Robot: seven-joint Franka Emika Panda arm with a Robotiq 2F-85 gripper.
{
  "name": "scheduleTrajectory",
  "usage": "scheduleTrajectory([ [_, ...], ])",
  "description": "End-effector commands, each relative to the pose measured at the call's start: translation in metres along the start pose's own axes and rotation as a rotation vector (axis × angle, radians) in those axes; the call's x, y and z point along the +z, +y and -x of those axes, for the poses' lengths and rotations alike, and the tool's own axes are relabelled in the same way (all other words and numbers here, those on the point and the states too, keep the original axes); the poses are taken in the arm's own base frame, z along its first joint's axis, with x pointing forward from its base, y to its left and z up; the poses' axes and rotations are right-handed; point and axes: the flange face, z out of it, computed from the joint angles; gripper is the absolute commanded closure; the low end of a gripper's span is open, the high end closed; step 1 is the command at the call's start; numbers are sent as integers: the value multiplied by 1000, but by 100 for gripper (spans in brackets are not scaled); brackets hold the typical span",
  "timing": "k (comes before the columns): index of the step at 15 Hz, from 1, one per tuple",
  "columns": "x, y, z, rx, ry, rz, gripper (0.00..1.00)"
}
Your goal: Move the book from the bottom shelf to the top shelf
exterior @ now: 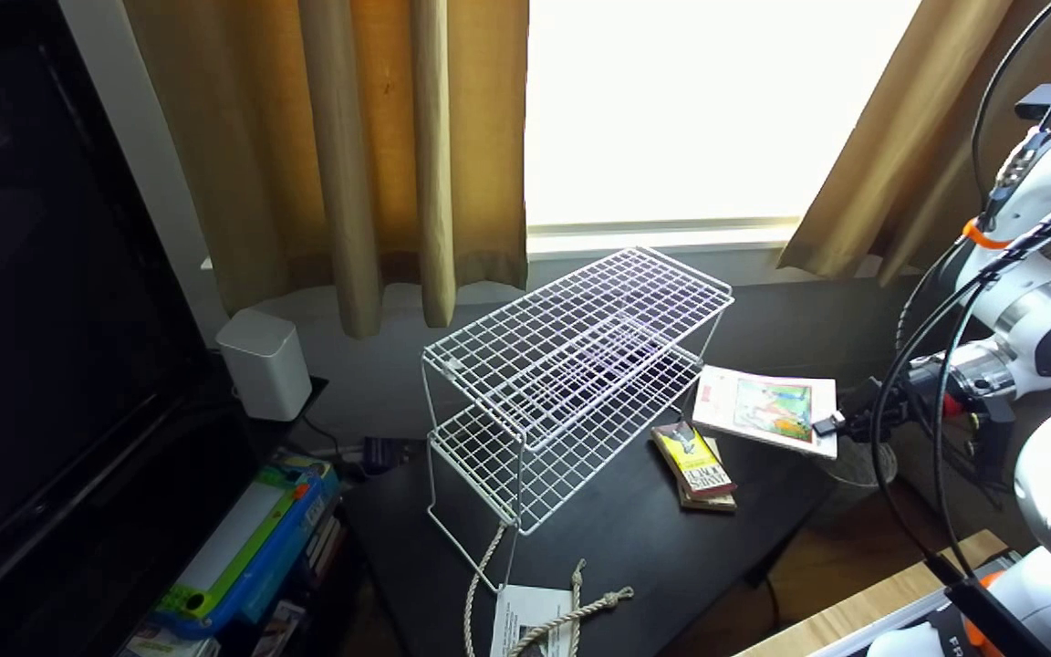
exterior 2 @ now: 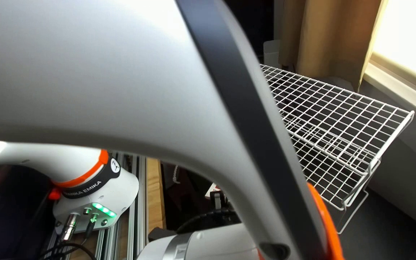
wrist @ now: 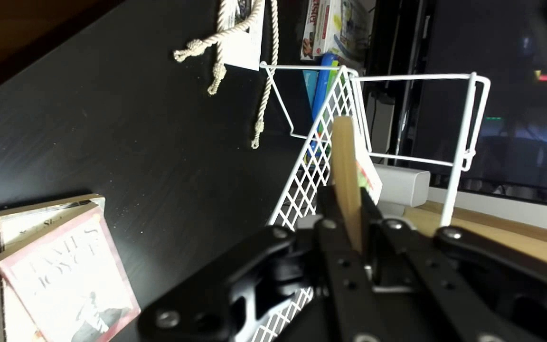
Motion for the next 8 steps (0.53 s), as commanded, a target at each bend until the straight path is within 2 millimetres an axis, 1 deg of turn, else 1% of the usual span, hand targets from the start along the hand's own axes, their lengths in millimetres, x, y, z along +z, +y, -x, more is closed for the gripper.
scheduleTrajectory([
  [1,-26,-12,15,-62,16,-47,97],
  [3,-31,-16,14,-93,18,-64,97],
  [6,-32,-24,8,-145,22,-105,97],
  [8,-32,-30,0,-171,12,-129,97],
])
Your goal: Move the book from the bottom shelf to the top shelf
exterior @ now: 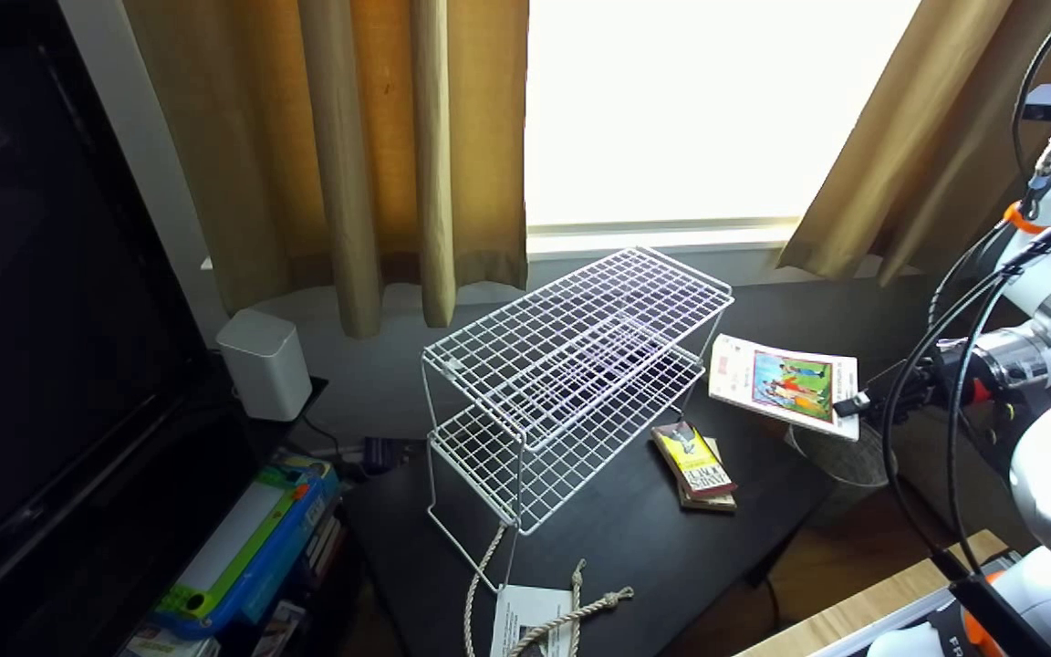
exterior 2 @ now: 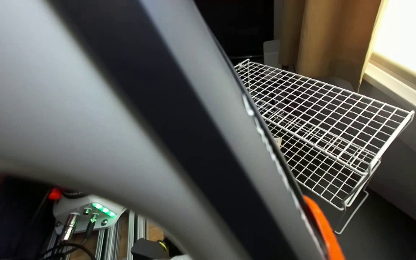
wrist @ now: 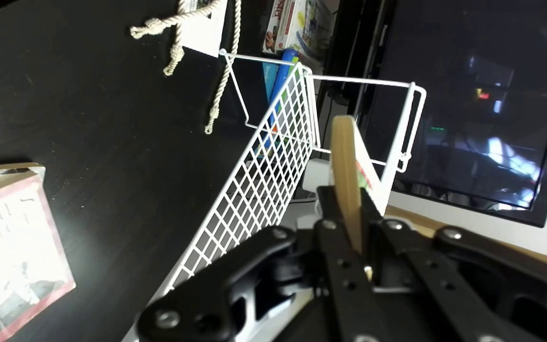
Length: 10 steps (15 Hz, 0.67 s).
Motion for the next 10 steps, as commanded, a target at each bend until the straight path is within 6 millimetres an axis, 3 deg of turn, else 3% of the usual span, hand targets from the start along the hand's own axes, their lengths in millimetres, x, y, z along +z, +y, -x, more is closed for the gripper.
scheduleTrajectory([
  [1,-3,-12,-9,-55,-12,-59,97],
  [5,5,-18,-29,-55,14,-117,97],
  [10,34,-28,-59,-20,68,-176,97],
])
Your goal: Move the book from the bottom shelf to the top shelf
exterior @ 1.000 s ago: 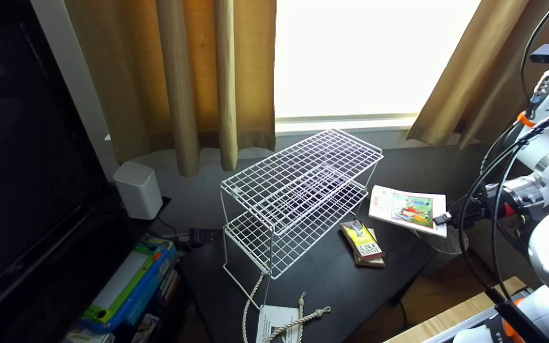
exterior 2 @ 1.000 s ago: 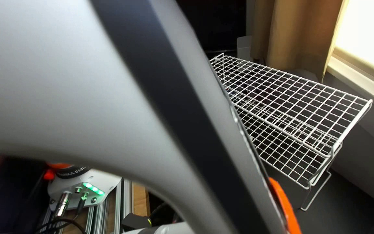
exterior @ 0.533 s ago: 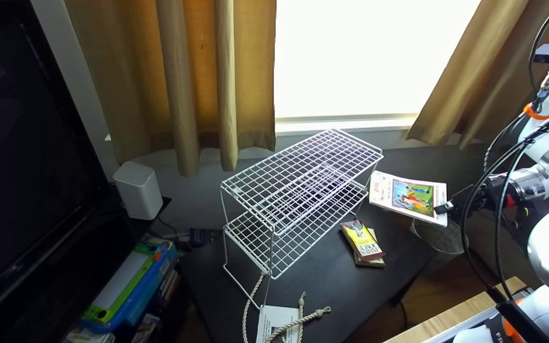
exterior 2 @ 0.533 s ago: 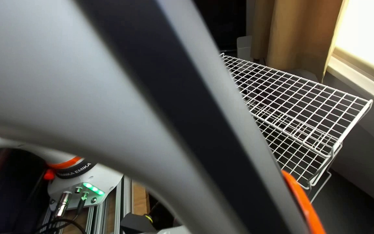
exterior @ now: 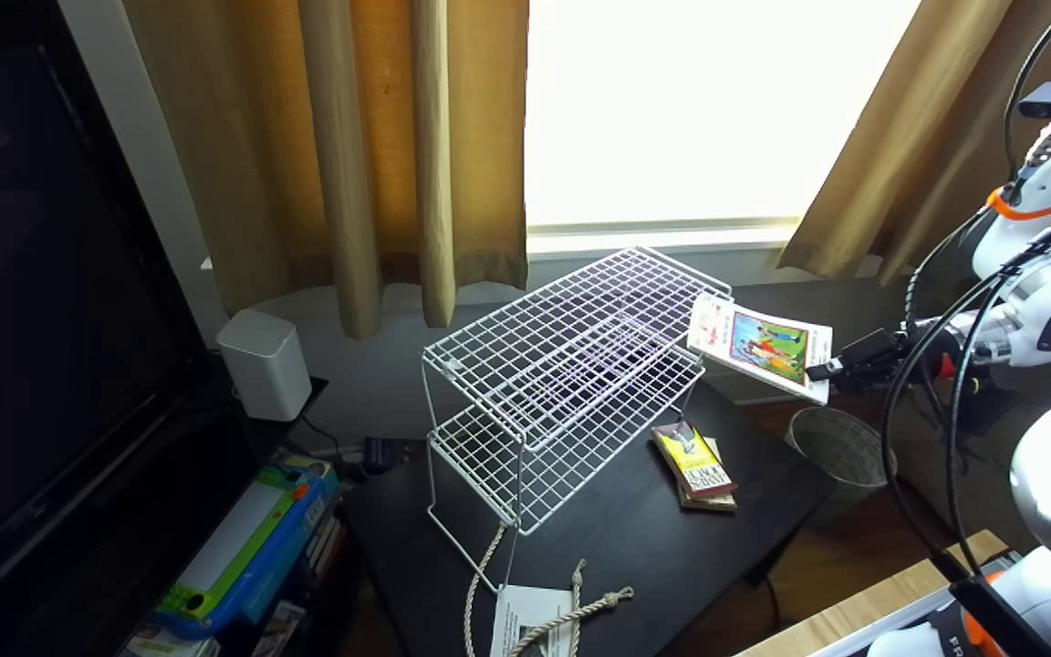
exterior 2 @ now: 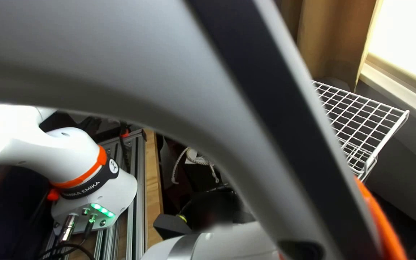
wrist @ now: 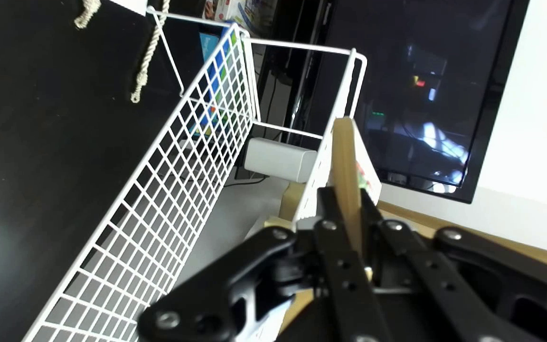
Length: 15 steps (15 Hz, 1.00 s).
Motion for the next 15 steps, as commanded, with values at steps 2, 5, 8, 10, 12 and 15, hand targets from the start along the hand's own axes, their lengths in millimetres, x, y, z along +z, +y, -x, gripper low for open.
scheduleTrajectory([
  [2,28,-7,-39,45,50,-51,97],
  [5,48,-11,-62,81,75,-71,97],
  [8,70,-12,-79,144,111,-92,97],
  [10,87,-12,-86,193,151,-99,97],
  [12,104,-12,-93,238,198,-97,97],
  [15,124,-10,-102,284,248,-63,97],
])
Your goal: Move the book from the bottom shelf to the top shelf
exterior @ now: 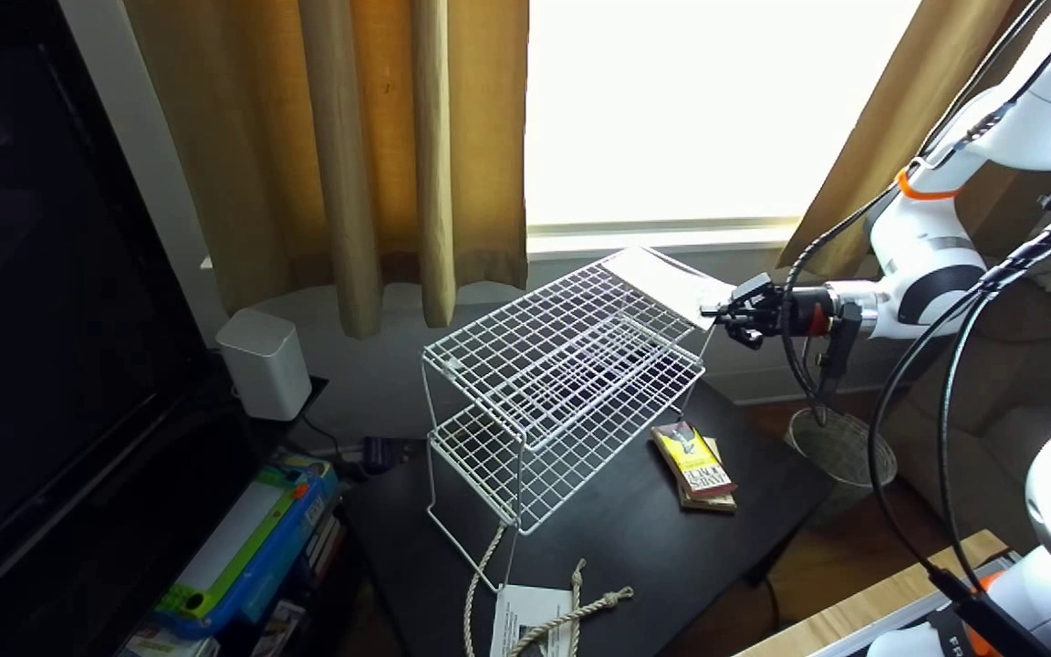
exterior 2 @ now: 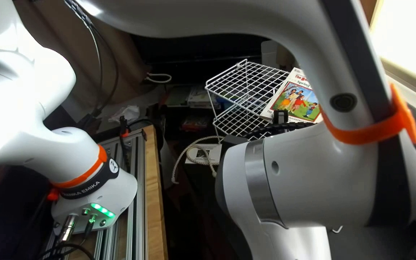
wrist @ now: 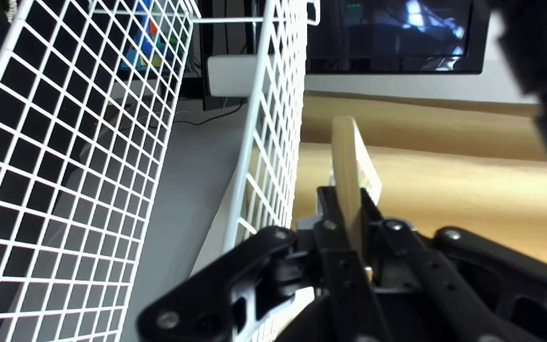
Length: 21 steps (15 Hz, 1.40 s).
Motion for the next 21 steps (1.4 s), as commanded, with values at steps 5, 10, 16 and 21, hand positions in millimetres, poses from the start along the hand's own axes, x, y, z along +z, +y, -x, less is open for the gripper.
scheduleTrajectory([
  [5,44,1,-8,89,111,109,97],
  [10,66,-4,-18,107,149,218,60],
  [16,75,-34,-19,145,159,314,25],
  [21,76,-45,-22,241,217,412,0],
])
